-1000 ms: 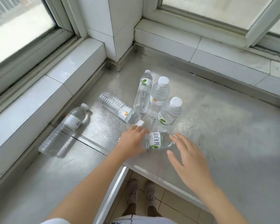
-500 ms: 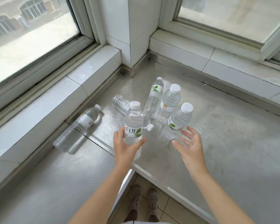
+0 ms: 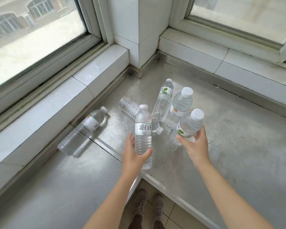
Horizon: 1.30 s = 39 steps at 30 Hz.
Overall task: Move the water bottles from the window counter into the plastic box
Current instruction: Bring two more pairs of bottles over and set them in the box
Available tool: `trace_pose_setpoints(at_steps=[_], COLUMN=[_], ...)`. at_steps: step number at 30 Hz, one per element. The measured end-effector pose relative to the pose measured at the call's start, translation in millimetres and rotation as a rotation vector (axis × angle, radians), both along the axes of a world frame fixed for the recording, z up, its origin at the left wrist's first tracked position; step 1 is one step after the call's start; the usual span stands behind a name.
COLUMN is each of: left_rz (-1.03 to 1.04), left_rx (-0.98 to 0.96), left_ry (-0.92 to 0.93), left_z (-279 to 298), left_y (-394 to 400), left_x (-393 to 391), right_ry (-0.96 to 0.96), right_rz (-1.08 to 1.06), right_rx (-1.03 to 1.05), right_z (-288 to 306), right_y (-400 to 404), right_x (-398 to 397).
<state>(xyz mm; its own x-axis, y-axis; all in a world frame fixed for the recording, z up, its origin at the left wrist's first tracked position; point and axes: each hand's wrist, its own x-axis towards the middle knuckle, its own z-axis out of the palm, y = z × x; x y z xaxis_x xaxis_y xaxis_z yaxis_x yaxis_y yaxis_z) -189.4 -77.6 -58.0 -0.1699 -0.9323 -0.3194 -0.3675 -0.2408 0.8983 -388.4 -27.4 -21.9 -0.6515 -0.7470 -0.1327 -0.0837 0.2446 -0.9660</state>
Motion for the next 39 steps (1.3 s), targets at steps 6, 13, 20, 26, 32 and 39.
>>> trace_pose_setpoints(at_steps=[6, 13, 20, 26, 32, 39], left_rz=[0.036, 0.092, 0.085, 0.124, 0.199, 0.447], left_rx=[0.087, 0.077, 0.047, -0.02, -0.105, -0.235], left_ry=[0.013, 0.219, 0.361, 0.425, 0.433, 0.435], left_z=[5.5, 40.7, 82.6, 121.1, 159.9, 187.6], left_y=[-20.0, -21.0, -14.9, 1.8, 32.2, 102.9], left_x=[1.2, 2.5, 16.9, 42.7, 70.1, 95.5], right_ry=[-0.003, -0.002, -0.002, -0.046, -0.127, -0.14], right_rz=[-0.041, -0.055, 0.034, 0.09, 0.196, 0.532], right_rx=[-0.031, -0.043, -0.11, -0.192, -0.272, -0.262], right_z=[-2.9, 8.7, 54.7, 90.9, 124.5, 151.3], right_y=[0.8, 15.3, 28.9, 41.3, 57.0, 70.1], right_x=[-1.3, 8.0, 32.1, 53.3, 66.4, 86.6])
